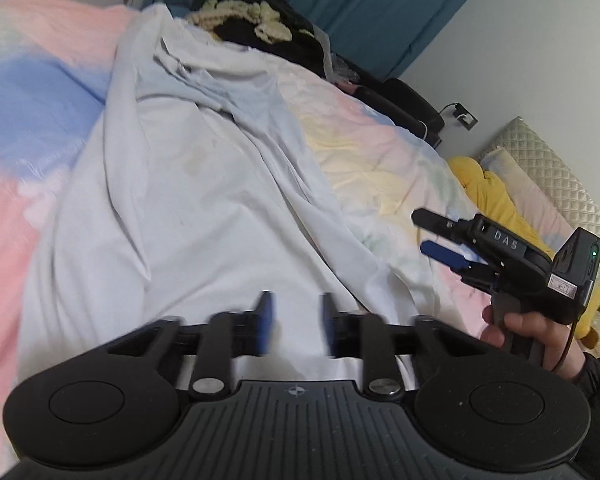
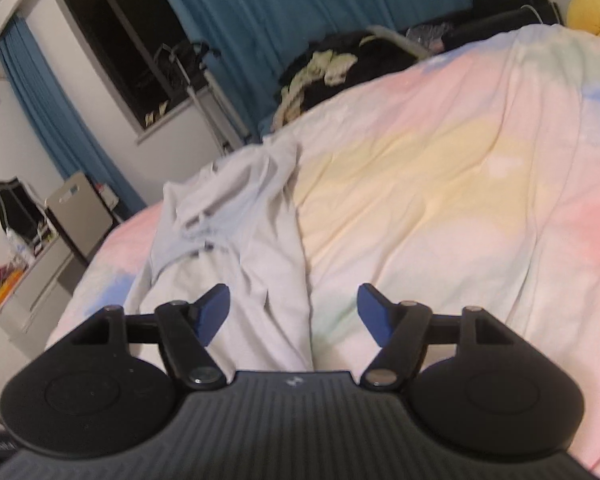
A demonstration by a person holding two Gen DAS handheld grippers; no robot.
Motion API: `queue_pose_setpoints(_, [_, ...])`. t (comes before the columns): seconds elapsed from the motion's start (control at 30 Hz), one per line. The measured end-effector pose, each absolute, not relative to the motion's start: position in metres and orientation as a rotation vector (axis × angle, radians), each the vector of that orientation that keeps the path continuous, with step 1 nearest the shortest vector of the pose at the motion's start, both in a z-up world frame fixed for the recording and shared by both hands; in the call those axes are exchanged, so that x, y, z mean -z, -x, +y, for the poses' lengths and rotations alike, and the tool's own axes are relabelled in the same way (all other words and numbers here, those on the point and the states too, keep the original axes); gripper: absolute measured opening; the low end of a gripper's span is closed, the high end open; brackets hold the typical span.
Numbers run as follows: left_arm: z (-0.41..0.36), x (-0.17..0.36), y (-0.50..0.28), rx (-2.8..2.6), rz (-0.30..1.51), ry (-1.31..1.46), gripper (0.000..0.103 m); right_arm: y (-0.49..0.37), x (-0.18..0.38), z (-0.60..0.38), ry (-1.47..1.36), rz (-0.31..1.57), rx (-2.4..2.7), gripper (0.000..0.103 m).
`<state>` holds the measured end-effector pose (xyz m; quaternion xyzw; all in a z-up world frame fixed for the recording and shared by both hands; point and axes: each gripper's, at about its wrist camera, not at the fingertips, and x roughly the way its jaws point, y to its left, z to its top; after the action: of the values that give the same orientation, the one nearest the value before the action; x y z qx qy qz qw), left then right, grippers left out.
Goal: Fold clothes
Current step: 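Grasp the T-shirt hem with the left gripper while the right gripper grasps beside it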
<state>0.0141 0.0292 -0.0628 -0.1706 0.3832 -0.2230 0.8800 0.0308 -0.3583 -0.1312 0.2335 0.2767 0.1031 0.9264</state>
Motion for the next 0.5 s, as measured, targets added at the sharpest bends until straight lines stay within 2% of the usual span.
queue_pose_setpoints(0.03, [0.030, 0.060, -0.010, 0.442, 0.784, 0.331, 0.070, -0.030, 0.132, -0.355, -0.467, 0.583, -0.212, 0.076])
queue_pose_setpoints(0.07, [0.031, 0.057, -0.004, 0.416, 0.763, 0.297, 0.077, -0.028, 0.134, -0.350, -0.450, 0.608, -0.207, 0.078])
queue_pose_setpoints(0.13, [0.032, 0.051, 0.006, 0.372, 0.724, 0.215, 0.079, -0.025, 0.138, -0.341, -0.413, 0.667, -0.177, 0.078])
queue_pose_setpoints(0.27, [0.051, 0.044, 0.012, 0.321, 0.704, 0.250, 0.084, -0.017, 0.143, -0.333, -0.417, 0.747, -0.183, 0.077])
queue_pose_setpoints(0.3, [0.058, 0.042, 0.013, 0.305, 0.697, 0.268, 0.084, -0.014, 0.145, -0.330, -0.428, 0.773, -0.198, 0.074])
queue_pose_setpoints(0.37, [0.072, 0.038, 0.016, 0.271, 0.683, 0.305, 0.085, -0.010, 0.146, -0.319, -0.396, 0.823, -0.235, 0.063])
queue_pose_setpoints(0.4, [0.079, 0.035, 0.018, 0.250, 0.671, 0.321, 0.086, -0.007, 0.145, -0.311, -0.360, 0.837, -0.243, 0.048])
queue_pose_setpoints(0.47, [0.092, 0.033, 0.022, 0.220, 0.664, 0.350, 0.088, 0.000, 0.141, -0.296, -0.286, 0.841, -0.256, 0.029])
queue_pose_setpoints(0.5, [0.099, 0.031, 0.024, 0.205, 0.661, 0.365, 0.088, 0.004, 0.137, -0.290, -0.250, 0.831, -0.272, 0.026])
